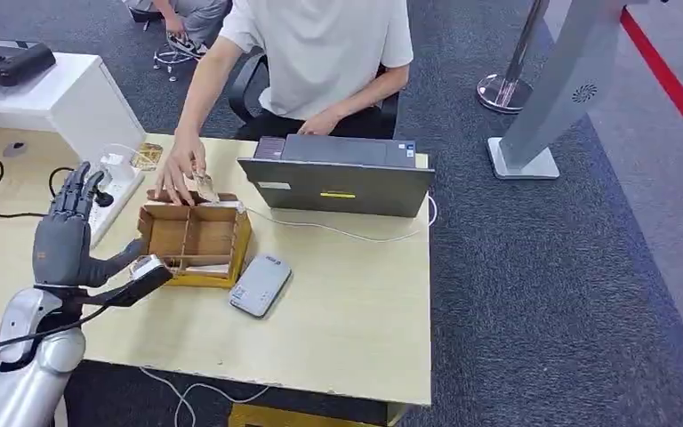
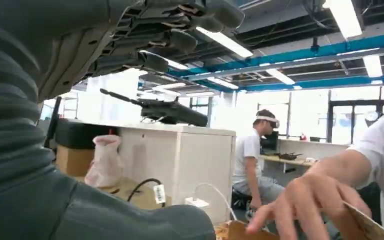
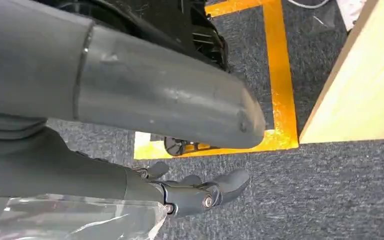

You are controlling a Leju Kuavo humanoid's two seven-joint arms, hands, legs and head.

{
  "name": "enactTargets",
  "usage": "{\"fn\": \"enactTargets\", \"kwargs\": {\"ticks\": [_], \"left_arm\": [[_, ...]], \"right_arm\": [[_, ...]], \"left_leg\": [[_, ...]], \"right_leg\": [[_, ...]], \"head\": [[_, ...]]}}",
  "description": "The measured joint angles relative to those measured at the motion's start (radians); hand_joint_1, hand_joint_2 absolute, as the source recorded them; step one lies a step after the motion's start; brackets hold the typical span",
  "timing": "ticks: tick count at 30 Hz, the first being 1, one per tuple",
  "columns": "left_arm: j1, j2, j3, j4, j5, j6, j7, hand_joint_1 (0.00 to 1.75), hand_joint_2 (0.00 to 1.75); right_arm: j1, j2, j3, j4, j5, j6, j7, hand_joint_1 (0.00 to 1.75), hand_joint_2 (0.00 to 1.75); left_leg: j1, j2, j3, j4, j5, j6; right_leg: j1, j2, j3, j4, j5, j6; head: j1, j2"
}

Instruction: Pass the card to the sensor for recognition and then transmit it.

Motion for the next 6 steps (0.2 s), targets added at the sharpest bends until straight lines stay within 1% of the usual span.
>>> {"fn": "enactTargets", "kwargs": {"ticks": [2, 3, 4, 5, 6], "left_arm": [[0.02, 0.0, 0.02, -0.024, 0.0, -0.008, -0.002, 0.0, 1.75], [0.036, 0.004, 0.03, -0.035, 0.019, -0.013, 0.005, 0.0, 1.75], [0.062, 0.012, 0.046, -0.051, 0.063, -0.019, 0.008, 0.0, 1.75], [0.103, 0.027, 0.081, -0.072, 0.148, -0.03, -0.005, 0.0, 1.75], [0.142, 0.035, 0.132, -0.091, 0.255, -0.057, -0.035, 0.0, 1.75]], "right_arm": [[-0.001, 0.0, -0.002, 0.0, 0.0, 0.0, -0.001, 0.0, 0.0], [0.0, 0.0, -0.003, 0.0, -0.003, 0.001, -0.005, 0.0, 0.0], [0.0, 0.0, -0.005, 0.0, -0.006, 0.002, -0.009, 0.0, 0.0], [0.0, 0.0, -0.01, 0.0, -0.011, 0.003, -0.013, 0.0, 0.0], [0.001, 0.0, -0.017, 0.0, -0.016, 0.003, -0.018, 0.0, 0.0]], "left_leg": [[0.0, 0.0, -0.001, 0.0, 0.0, 0.0], [0.0, 0.0, 0.0, 0.0, 0.0, 0.0], [0.0, 0.002, 0.0, -0.001, 0.0, 0.0], [0.0, 0.005, 0.002, -0.001, -0.002, -0.002], [0.0, 0.007, 0.002, -0.001, -0.002, -0.002]], "right_leg": [[0.0, 0.0, 0.002, 0.0, 0.0, 0.0], [0.0, 0.0, 0.002, 0.0, 0.0, 0.0], [0.0, 0.002, 0.003, 0.001, 0.0, 0.0], [0.0, 0.005, 0.002, 0.001, 0.0, -0.001], [0.0, 0.008, 0.002, 0.001, 0.0, -0.001]], "head": [[0.0, 0.0], [0.0, 0.0], [0.001, 0.0], [0.001, 0.0], [0.001, 0.0]]}}
